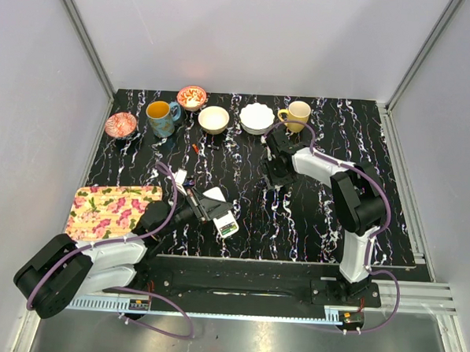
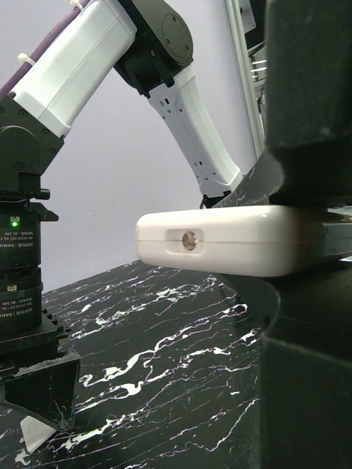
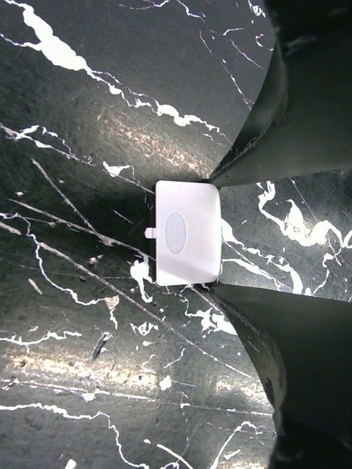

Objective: Load the batteries into the remote control

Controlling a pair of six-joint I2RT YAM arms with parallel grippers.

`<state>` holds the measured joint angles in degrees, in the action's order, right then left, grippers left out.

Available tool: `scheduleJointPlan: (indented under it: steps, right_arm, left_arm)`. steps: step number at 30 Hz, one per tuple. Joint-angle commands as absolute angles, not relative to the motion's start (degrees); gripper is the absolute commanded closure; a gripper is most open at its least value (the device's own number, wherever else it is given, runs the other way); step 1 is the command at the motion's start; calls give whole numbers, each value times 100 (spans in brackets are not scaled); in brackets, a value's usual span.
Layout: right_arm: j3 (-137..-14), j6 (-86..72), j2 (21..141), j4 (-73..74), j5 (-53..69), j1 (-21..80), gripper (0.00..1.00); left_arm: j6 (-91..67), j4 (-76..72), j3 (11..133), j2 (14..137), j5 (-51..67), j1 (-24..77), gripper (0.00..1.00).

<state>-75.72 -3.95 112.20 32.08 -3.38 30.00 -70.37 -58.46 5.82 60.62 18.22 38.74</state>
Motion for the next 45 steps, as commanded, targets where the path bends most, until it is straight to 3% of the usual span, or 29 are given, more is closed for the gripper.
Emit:
scheduleJointPlan:
  steps: [1, 10, 15, 18, 19, 22, 27, 34, 45]
  right_arm:
    - [-7374, -167, 11566, 3595, -123, 3041, 39]
    - [-7400, -228, 11637, 3612, 447, 2936, 48]
    - [-7418, -386, 11567, 3674, 492, 2900, 62]
    - [-7348, -483, 11435, 3639, 413, 2900, 56]
    - [-7339, -501, 11417, 3639, 413, 2900, 44]
    - [-7321, -685, 11338, 3587, 395, 2909, 30]
    - [-7383, -1072, 11215, 3568, 212, 3067, 16]
    - [-7787, -1511, 11627, 3604, -377, 3155, 14]
    - [-8191, -1977, 11944, 3683, -782, 3181, 23]
  left_arm:
    - [-7066, -6433, 730, 6091, 1925, 3885, 100]
    - [-7058, -6355, 677, 5959, 1890, 3885, 100]
    - [-7058, -6354, 677, 5950, 1872, 3885, 100]
    - [-7058, -6363, 677, 5968, 1881, 3885, 100]
    - [-7049, -6372, 685, 5968, 1881, 3885, 100]
    - [-7058, -6416, 686, 6020, 1872, 3893, 100]
    - [-7075, -6451, 650, 5994, 1890, 3894, 100]
    - [-7110, -6469, 607, 5950, 1934, 3894, 100]
    - [-7058, -6293, 633, 5818, 1907, 3902, 100]
